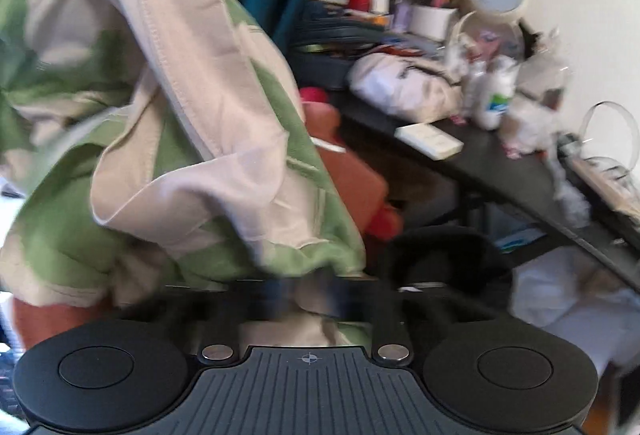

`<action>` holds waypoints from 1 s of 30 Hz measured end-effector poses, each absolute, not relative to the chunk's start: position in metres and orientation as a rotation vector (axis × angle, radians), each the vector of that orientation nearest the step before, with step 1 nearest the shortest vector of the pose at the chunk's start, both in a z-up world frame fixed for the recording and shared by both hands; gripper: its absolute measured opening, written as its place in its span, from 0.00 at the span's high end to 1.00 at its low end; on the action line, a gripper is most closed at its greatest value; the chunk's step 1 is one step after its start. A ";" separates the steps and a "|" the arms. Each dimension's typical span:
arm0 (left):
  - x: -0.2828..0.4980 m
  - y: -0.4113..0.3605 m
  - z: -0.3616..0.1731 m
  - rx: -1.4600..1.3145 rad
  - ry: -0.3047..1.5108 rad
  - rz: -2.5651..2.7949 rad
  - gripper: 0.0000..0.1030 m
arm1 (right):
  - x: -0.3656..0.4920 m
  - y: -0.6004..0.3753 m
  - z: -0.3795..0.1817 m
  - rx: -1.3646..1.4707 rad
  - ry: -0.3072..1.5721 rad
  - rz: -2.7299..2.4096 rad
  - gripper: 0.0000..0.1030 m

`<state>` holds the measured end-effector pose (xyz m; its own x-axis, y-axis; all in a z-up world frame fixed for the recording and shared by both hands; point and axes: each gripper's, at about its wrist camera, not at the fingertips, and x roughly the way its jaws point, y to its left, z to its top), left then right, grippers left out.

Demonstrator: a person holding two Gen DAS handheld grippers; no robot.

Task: Fold clothes
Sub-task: 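Raise the sheet off the pile with both tools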

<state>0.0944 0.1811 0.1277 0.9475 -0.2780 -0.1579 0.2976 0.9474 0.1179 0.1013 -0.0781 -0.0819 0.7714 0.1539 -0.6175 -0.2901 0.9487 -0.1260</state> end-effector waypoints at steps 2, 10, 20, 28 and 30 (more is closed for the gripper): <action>0.096 0.185 0.132 0.126 0.130 -0.274 0.95 | 0.092 -0.081 -0.069 -0.200 0.580 0.223 0.97; 0.107 0.205 0.132 0.070 0.150 -0.168 0.95 | 0.053 -0.119 -0.006 0.009 0.391 0.123 0.95; 0.107 0.213 0.123 0.048 0.161 -0.178 0.95 | 0.040 -0.079 -0.034 -0.405 0.429 0.282 0.43; 0.102 0.215 0.122 0.027 0.160 -0.186 0.95 | 0.063 -0.046 -0.042 -0.444 0.514 0.391 0.88; 0.102 0.215 0.124 0.022 0.159 -0.184 0.95 | 0.072 -0.052 -0.037 -0.336 0.532 0.358 0.94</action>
<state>0.1020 0.2154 0.1237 0.9705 -0.1809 -0.1594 0.1843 0.9829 0.0067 0.0716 -0.0519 -0.0371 0.8034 0.2420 -0.5441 -0.4129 0.8847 -0.2161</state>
